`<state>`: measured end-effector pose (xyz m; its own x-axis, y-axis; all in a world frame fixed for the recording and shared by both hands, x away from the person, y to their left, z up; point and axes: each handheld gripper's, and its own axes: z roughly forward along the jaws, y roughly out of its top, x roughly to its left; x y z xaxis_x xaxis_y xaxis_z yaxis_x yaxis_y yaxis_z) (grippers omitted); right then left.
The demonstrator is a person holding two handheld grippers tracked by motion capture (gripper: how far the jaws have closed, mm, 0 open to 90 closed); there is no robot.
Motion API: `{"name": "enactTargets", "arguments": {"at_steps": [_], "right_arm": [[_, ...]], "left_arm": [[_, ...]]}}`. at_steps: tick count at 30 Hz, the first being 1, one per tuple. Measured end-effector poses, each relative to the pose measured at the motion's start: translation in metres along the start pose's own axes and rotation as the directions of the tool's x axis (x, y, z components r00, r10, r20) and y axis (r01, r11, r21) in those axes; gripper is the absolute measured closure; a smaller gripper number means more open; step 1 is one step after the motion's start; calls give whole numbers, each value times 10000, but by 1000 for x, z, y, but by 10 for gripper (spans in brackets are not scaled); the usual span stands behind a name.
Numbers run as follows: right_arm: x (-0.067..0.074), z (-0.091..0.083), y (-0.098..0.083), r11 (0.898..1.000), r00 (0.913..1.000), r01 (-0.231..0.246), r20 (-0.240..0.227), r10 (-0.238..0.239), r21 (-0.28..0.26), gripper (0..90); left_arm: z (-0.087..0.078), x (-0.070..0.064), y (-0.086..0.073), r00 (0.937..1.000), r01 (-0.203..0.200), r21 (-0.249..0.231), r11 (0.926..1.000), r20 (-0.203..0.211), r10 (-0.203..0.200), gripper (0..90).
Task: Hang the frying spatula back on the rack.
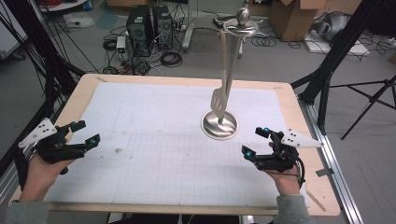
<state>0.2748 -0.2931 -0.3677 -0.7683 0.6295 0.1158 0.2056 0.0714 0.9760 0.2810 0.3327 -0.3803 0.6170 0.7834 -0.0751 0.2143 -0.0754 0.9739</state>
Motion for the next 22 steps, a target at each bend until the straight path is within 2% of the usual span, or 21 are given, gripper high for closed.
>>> {"name": "enactTargets", "arguments": {"at_steps": [6, 13, 17, 22], "right_arm": [[-7, -2, -12, 9999, 9988, -108, 483, 106, 33, 84], [-17, -14, -25, 9987, 9897, -427, 1353, 458, -260, 84], [-20, -19, -27, 9976, 9869, -559, 1496, 613, -401, 85], [-19, -18, -28, 9978, 9876, -548, 1450, 598, -382, 85]], "left_arm": [[-3, 1, -8, 9995, 121, 45, 9999, -306, -120, 157], [-3, 4, -13, 9970, 155, 95, 9998, -761, -148, 156], [-5, 6, -14, 9956, 248, 131, 9996, -905, -236, 156], [-4, 6, -16, 9942, 341, 167, 9993, -1027, -322, 156]]}}
